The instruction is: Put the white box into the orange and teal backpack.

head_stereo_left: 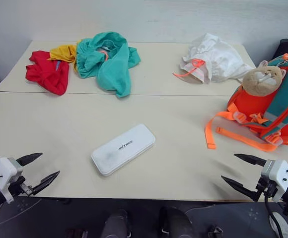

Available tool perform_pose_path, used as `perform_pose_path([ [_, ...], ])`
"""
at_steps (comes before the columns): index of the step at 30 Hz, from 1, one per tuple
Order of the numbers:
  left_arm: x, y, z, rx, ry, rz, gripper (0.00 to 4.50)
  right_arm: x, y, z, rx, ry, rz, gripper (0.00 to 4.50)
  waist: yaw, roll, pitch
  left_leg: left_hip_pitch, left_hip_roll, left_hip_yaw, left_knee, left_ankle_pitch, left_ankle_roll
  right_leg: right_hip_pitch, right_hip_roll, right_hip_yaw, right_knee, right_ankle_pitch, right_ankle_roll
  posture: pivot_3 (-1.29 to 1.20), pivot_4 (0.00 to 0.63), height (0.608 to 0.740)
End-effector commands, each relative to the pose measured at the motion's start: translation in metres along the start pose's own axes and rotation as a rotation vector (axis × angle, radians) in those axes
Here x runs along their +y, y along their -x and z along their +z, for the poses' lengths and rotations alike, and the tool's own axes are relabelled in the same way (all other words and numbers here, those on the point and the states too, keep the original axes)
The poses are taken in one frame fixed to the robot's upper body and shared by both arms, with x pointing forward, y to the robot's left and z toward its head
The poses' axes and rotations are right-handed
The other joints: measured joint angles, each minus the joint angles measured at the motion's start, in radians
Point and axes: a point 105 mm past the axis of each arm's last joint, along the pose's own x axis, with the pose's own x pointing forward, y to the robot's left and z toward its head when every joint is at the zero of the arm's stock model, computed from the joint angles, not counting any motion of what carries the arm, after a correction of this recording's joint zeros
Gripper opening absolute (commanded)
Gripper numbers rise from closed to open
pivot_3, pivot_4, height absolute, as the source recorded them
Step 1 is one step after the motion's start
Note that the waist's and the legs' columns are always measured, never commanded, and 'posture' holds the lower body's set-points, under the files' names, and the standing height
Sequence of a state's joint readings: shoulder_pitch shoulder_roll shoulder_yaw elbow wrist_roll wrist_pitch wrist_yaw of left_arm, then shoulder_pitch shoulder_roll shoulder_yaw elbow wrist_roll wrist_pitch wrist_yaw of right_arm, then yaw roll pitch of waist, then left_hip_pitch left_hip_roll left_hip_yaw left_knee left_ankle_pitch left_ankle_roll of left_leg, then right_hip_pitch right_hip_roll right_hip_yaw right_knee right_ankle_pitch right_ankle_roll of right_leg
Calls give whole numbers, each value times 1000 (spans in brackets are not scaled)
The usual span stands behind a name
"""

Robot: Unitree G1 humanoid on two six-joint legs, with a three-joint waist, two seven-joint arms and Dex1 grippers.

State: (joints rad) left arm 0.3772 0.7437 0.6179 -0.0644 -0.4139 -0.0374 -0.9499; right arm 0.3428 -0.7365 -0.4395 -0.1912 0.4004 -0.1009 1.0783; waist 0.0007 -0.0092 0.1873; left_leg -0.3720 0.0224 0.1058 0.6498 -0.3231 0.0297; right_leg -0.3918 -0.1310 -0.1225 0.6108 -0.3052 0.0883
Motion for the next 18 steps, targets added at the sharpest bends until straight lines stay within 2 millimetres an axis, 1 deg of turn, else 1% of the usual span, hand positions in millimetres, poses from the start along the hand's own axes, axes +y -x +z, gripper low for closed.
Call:
perform_pose_path([
  [1,1,1,5,-20,-27,16,4500,-3,-1,4,-21,21,1,4489,0,0,0,0,0,0,0,0,0,0,0,0,0,0,0,0,150,740],
  [7,-4,0,8,-22,80,-37,4500,-5,-10,7,-38,15,7,4489,-2,0,0,0,0,0,0,1,0,0,0,0,0,0,0,0,150,740],
  [9,-8,0,12,-21,141,-80,4500,-9,-18,12,-58,6,9,4489,-4,0,0,0,0,0,0,1,0,0,0,0,1,0,0,0,150,740],
  [10,-9,-1,13,-18,197,-88,4500,-10,-26,17,-79,-13,30,4489,-5,0,0,0,0,0,1,2,-1,0,0,0,1,0,0,0,150,740],
  [11,-8,-2,15,-41,272,-54,4313,-10,-37,25,-107,-35,69,4315,-7,0,0,0,0,0,1,2,-2,0,0,0,1,0,0,0,150,740],
  [12,-15,-3,17,-57,307,-72,4092,-11,-50,33,-130,-39,106,4105,-15,0,0,1,0,0,1,3,-3,0,0,1,2,0,0,0,150,740],
  [14,-32,-7,19,-41,295,-127,3615,-14,-72,44,-147,-26,131,3588,-24,1,0,1,1,1,2,3,-3,0,0,3,3,0,0,0,150,740],
  [15,-38,-11,23,-52,290,-142,3243,-16,-83,47,-150,-14,120,3228,-25,1,1,1,1,1,2,3,-3,0,0,3,4,0,0,0,150,740],
  [18,-50,-23,31,-78,282,-155,2213,-13,-116,56,-173,25,132,2110,-25,1,1,1,1,1,1,4,-5,-1,1,2,4,-1,-1,0,150,740],
])
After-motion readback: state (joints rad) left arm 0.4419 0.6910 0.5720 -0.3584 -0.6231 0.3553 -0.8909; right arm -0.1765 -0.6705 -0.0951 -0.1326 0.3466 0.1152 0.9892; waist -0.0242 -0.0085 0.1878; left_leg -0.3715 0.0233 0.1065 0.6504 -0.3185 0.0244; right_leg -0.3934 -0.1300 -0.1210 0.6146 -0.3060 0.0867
